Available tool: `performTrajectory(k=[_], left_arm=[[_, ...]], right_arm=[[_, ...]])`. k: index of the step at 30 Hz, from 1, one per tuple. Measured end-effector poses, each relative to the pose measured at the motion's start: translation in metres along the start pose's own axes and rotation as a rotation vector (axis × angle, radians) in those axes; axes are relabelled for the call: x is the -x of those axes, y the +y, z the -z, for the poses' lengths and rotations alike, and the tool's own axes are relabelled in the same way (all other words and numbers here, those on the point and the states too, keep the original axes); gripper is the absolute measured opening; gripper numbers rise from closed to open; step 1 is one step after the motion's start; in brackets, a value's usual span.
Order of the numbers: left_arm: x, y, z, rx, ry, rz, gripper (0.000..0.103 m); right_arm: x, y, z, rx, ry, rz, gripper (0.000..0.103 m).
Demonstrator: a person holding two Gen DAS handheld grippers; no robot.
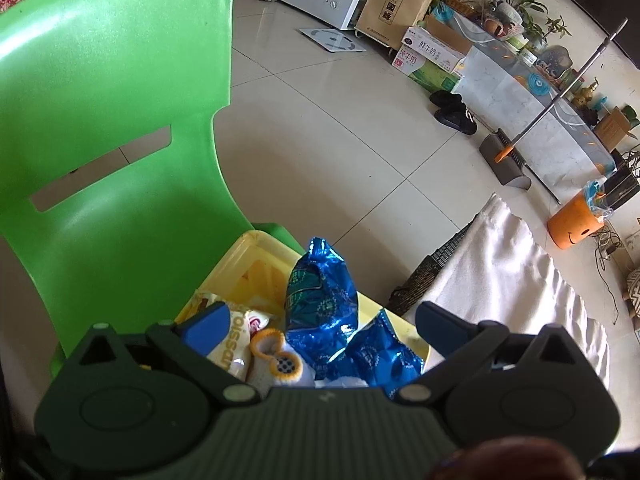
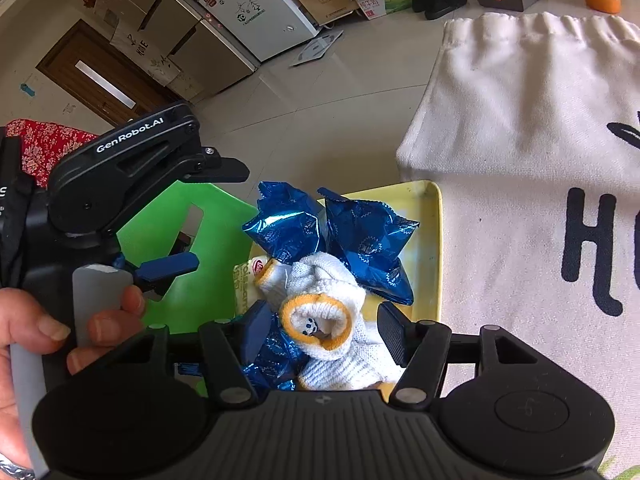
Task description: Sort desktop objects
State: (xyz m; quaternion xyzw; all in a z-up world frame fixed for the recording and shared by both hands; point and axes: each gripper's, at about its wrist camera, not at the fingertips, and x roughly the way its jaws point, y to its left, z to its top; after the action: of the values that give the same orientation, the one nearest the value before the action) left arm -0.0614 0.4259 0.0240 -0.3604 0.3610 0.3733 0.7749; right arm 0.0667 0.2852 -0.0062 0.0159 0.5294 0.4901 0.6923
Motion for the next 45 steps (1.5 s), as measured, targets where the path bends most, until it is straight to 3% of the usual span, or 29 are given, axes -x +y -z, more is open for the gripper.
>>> performTrajectory(k=[5,12,17,21,27,35,45], left_arm=[[0.020,-0.004,0.009,-0.036,0.002,-0.016,0.102],[0.053,-0.009,0.034,-0.100,-0.019,-0.020,0.102],[0.075,-0.008,0.057,-0.162,-0.027,-0.080,0.102],[0.088,-0.004,0.079,-0.211,-0.018,-0.111,0.102],[0.099,-0.002,0.109,-0.294,0.026,-0.132,0.102],[0.105,-0.004,0.144,-0.419,0.082,-0.144,0.102],[0.109,-0.012,0.172,-0.503,0.105,-0.144,0.102]], right_arm=[[0.010,0.005,0.003,0.062,0.026,0.103,0.066],[0.030,0.000,0.013,0.066,0.042,0.184,0.072],[0.048,-0.003,0.021,0.091,0.050,0.273,0.075],[0.063,-0.007,0.032,0.096,0.078,0.285,0.081],[0.077,-0.007,0.050,0.153,0.106,0.338,0.083],[0.093,-0.023,0.064,0.125,0.121,0.405,0.083],[0.089,-0.020,0.072,0.168,0.148,0.415,0.083]])
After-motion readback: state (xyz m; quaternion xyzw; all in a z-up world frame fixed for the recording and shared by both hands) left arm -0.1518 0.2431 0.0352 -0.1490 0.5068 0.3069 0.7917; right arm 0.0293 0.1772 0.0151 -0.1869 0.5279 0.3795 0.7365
